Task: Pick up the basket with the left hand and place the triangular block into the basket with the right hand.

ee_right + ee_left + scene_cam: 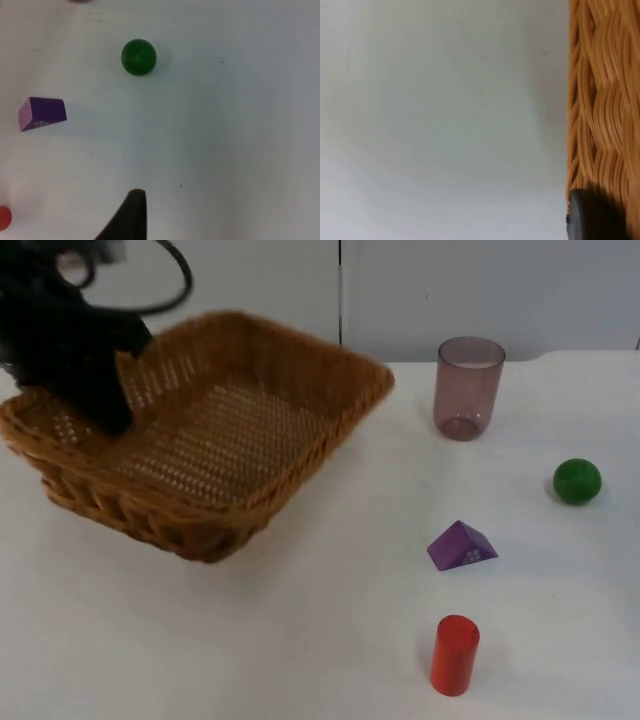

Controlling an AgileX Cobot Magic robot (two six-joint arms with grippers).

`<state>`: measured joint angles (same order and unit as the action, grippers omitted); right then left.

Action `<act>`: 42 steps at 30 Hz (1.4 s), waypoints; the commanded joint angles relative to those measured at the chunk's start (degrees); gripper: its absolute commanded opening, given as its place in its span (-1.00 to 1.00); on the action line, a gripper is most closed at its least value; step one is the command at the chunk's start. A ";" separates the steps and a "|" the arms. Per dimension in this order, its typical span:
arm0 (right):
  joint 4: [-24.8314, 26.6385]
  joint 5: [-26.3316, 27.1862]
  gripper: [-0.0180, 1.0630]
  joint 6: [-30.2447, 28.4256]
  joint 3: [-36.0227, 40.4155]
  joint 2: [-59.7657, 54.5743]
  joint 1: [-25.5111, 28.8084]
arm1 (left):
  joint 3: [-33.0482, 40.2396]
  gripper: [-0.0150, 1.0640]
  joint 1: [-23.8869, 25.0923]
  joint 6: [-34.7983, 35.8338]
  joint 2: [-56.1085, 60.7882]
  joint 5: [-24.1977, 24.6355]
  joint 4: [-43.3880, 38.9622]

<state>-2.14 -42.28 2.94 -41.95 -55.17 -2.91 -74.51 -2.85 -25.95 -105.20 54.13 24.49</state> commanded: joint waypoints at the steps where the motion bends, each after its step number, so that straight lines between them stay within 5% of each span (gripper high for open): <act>1: -0.28 0.00 0.98 0.01 -0.21 0.51 0.21 | 6.73 -0.98 1.52 0.94 7.72 -3.85 5.74; 7: -0.02 -0.55 0.98 0.01 -0.21 0.51 0.21 | 26.10 -0.98 8.48 -1.45 22.57 -12.35 15.76; 14: 1.42 -0.96 0.98 0.01 -0.21 0.51 0.21 | 38.09 -0.98 15.05 -7.10 35.12 -13.59 23.02; 27: 2.14 -1.21 0.98 0.01 -0.21 0.51 0.21 | 41.25 -0.98 16.50 -10.37 41.64 -11.44 25.86; 32: 6.66 -1.78 0.98 -7.02 -0.30 0.51 0.21 | 41.25 -0.98 16.50 -11.23 41.64 -11.32 27.30; 35: 14.53 -3.03 0.98 -15.83 -1.27 -0.93 0.21 | 41.25 -0.98 16.50 -11.23 41.64 -11.20 27.57; 38: 18.03 -5.98 0.98 -17.03 -4.06 -4.19 -0.43 | 41.25 -0.98 16.50 -11.23 41.64 -11.32 27.57; 42: 15.61 -6.88 0.91 -17.17 -9.93 -10.93 -6.05 | 41.25 -0.98 16.50 -11.23 41.64 -11.32 27.57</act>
<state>13.51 -48.53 -13.10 -49.86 -63.88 -7.44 -33.09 13.46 -37.09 -63.96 42.57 49.33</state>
